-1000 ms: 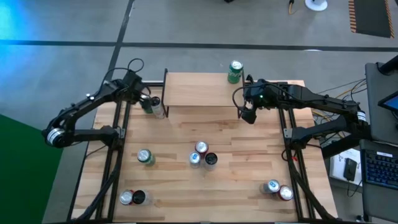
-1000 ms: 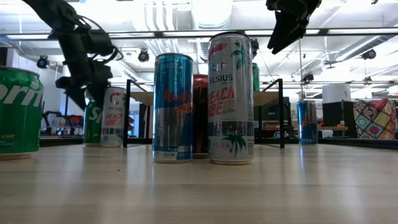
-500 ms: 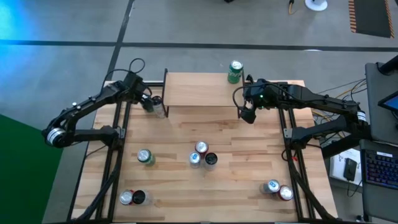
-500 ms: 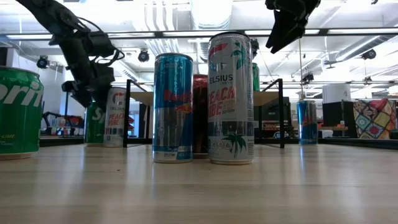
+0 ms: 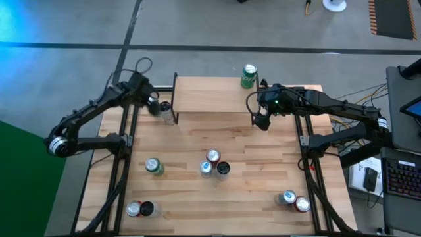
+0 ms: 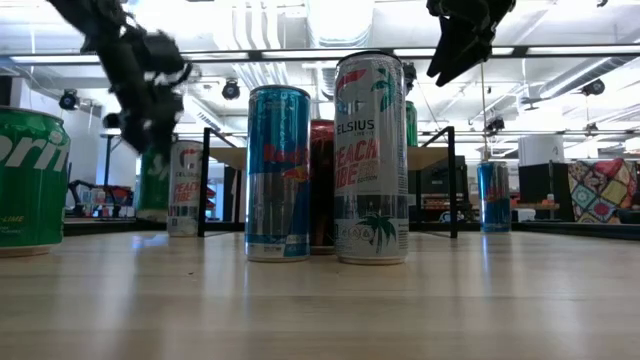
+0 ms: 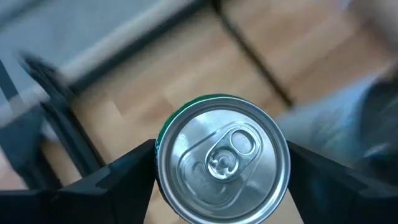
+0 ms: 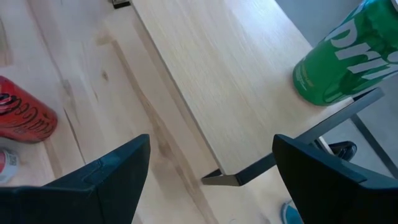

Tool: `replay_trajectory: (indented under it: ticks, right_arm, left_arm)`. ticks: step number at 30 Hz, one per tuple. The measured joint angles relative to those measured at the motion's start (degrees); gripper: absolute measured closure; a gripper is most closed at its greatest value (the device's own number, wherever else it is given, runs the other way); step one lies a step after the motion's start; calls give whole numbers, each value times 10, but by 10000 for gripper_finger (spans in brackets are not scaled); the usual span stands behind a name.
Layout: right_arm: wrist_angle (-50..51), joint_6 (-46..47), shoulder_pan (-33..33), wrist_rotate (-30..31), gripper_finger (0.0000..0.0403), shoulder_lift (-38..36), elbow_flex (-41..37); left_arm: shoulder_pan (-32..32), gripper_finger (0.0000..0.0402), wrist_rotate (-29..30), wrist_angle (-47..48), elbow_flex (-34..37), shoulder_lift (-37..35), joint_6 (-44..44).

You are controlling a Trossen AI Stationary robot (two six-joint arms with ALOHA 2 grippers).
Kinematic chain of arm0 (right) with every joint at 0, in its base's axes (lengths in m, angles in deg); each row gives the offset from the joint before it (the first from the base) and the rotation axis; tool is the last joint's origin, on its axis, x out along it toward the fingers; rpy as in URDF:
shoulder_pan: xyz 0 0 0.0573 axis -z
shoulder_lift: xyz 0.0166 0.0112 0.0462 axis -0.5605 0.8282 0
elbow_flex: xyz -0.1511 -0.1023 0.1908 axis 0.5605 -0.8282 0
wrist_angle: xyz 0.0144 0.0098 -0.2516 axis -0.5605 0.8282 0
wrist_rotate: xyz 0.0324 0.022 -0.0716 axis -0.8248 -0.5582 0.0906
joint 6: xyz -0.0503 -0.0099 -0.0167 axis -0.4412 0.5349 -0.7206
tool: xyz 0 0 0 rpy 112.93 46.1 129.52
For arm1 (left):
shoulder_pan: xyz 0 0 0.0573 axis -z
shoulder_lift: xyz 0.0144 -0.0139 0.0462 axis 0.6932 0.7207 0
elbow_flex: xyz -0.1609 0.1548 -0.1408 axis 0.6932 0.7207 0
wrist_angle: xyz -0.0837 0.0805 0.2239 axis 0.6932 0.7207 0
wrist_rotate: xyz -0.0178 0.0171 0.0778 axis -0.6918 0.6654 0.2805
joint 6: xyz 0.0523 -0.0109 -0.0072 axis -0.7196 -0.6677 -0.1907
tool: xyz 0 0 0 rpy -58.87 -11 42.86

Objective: Place canned beverage on shelf
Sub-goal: Put the top green soda can on the shelf on the shelf aligned with the other green soda can

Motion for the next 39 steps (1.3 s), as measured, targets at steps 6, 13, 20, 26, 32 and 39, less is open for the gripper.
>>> replay_trajectory:
  ticks: [6,13,20,26,32,39]
  right_arm:
    - [-14,3,-1,0,77,16,-3]
    - [-164,-33,-5,-58,77,-2,-57]
    - [-316,-67,-5,-134,77,-35,-126]
    - [-425,-76,-5,-169,77,-49,-174]
    - [-578,-46,-5,-279,76,-36,-217]
    - [-594,-81,-5,-285,76,-11,-218]
  left_arm:
    - [7,108,0,69,-85,-7,-16]
    - [32,108,0,121,-159,-8,-55]
    - [72,108,-7,143,-227,-8,-97]
    - [114,107,-36,144,-265,-1,-117]
    - [154,106,-57,140,-282,24,-142]
    - [220,106,-116,117,-298,83,-174]
